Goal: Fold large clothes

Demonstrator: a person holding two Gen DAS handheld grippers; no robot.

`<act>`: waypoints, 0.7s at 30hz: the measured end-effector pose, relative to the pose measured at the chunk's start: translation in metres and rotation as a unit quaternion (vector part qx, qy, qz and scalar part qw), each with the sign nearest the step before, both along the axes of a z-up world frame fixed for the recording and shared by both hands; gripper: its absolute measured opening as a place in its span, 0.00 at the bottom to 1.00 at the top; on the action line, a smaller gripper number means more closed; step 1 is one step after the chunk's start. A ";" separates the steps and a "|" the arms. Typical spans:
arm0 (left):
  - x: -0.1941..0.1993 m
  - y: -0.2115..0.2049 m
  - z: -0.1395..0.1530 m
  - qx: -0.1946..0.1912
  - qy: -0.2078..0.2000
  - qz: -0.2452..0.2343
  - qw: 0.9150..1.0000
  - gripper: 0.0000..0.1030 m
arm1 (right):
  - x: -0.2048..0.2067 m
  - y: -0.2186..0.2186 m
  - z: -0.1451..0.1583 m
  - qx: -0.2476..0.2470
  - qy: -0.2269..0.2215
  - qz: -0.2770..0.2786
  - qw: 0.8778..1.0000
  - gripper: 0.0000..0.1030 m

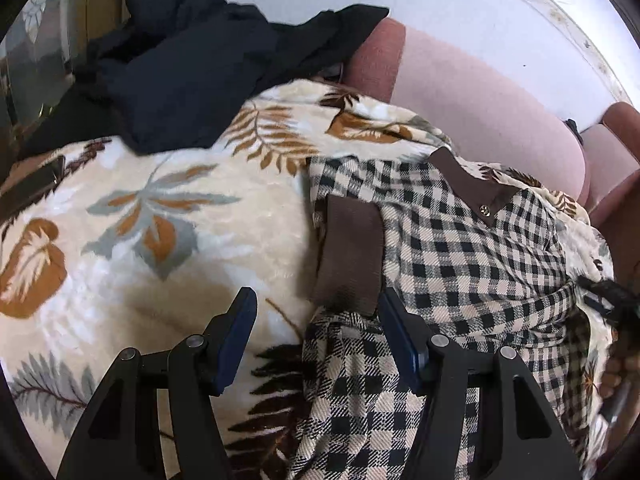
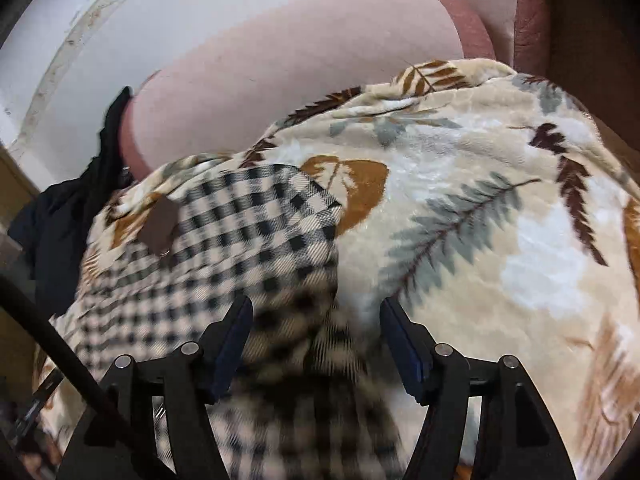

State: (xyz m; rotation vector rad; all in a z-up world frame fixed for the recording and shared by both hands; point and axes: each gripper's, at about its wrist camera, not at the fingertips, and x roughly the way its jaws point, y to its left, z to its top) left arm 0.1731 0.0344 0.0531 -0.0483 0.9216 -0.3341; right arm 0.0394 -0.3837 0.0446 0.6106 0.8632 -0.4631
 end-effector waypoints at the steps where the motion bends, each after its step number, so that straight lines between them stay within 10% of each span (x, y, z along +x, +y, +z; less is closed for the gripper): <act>1: 0.000 -0.001 -0.001 0.002 0.000 -0.001 1.000 0.60 | 0.002 0.001 -0.007 0.020 -0.003 -0.002 1.000 0.68; 4: -0.002 -0.007 -0.003 0.019 -0.009 -0.008 1.000 0.60 | 0.008 0.010 -0.017 0.049 -0.019 0.026 0.998 0.54; 6: -0.003 -0.010 -0.003 0.025 -0.015 -0.009 1.000 0.60 | 0.016 0.025 -0.014 -0.010 0.017 0.060 0.998 0.21; 9: -0.004 -0.013 -0.006 0.033 -0.015 -0.012 0.999 0.60 | 0.014 0.026 -0.010 -0.036 0.039 0.060 0.997 0.11; 17: -0.003 -0.019 -0.017 0.054 -0.007 -0.019 0.998 0.60 | 0.012 0.025 -0.016 -0.160 0.133 0.030 0.978 0.09; 21: 0.000 -0.017 -0.014 0.045 -0.011 -0.014 0.999 0.60 | 0.010 0.023 -0.008 -0.179 0.153 0.020 0.972 0.30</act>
